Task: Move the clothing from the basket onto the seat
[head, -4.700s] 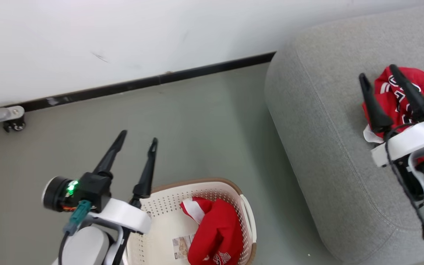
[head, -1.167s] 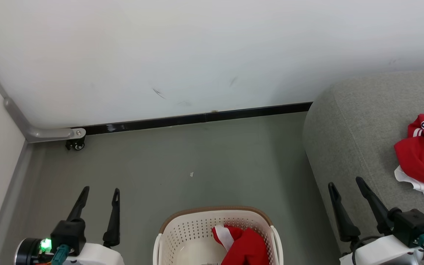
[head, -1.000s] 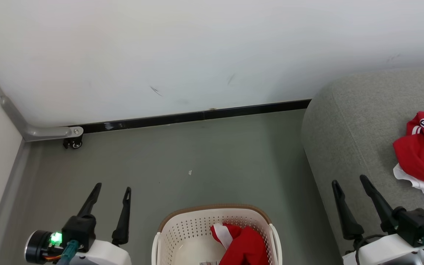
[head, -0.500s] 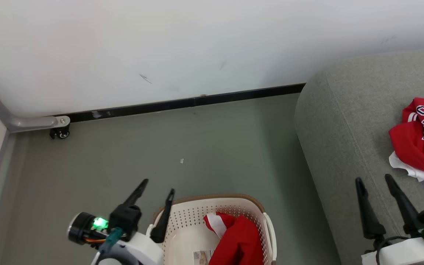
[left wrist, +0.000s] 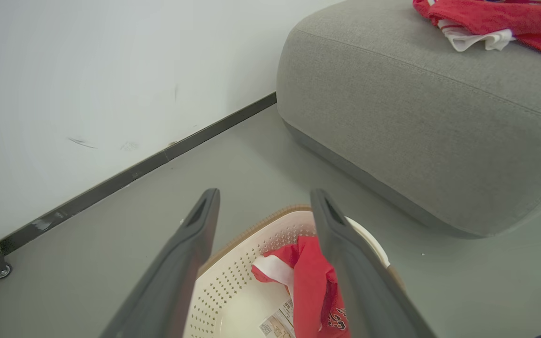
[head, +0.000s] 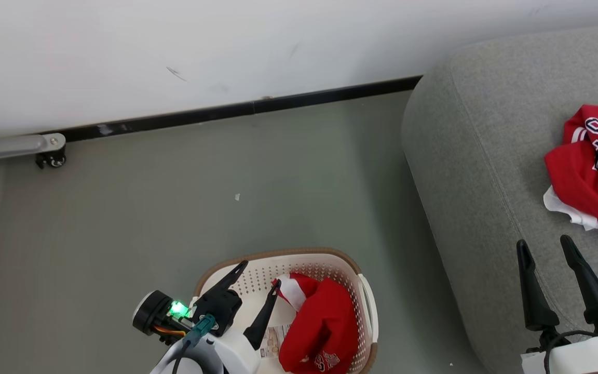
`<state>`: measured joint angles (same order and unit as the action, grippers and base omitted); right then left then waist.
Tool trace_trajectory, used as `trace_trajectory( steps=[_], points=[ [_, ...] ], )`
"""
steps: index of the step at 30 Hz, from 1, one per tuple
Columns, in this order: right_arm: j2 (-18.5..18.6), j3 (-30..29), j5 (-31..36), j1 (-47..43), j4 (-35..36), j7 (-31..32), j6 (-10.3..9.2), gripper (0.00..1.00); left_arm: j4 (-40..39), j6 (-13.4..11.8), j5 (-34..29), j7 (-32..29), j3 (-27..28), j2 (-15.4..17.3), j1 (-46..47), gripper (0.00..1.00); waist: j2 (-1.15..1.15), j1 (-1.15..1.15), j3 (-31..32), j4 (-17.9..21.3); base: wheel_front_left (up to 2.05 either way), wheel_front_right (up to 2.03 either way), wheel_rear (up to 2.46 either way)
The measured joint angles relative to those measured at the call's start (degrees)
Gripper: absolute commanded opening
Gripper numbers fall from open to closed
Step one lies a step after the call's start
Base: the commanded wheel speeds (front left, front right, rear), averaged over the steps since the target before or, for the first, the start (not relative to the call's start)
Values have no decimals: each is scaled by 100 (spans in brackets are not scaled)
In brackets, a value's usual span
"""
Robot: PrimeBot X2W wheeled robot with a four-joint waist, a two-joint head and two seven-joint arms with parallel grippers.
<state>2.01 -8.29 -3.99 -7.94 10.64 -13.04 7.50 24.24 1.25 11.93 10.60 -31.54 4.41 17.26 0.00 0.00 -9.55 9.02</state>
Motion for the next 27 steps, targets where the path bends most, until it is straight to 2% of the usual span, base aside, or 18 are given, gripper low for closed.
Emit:
trace_trajectory(
  steps=[18, 27],
  points=[
    [-2, 131, -156, 610, 326, -8, 0, 100, 790, -4, -413, -45, -126, 19, 755, 100, 0, 0, -1095, 385, 0, 0, 0],
    [-2, 153, -264, 1067, 343, -58, 0, 100, 1133, -7, -617, -87, -222, 138, 1137, 100, 0, 0, -1709, 598, 0, 0, 0]
  ],
)
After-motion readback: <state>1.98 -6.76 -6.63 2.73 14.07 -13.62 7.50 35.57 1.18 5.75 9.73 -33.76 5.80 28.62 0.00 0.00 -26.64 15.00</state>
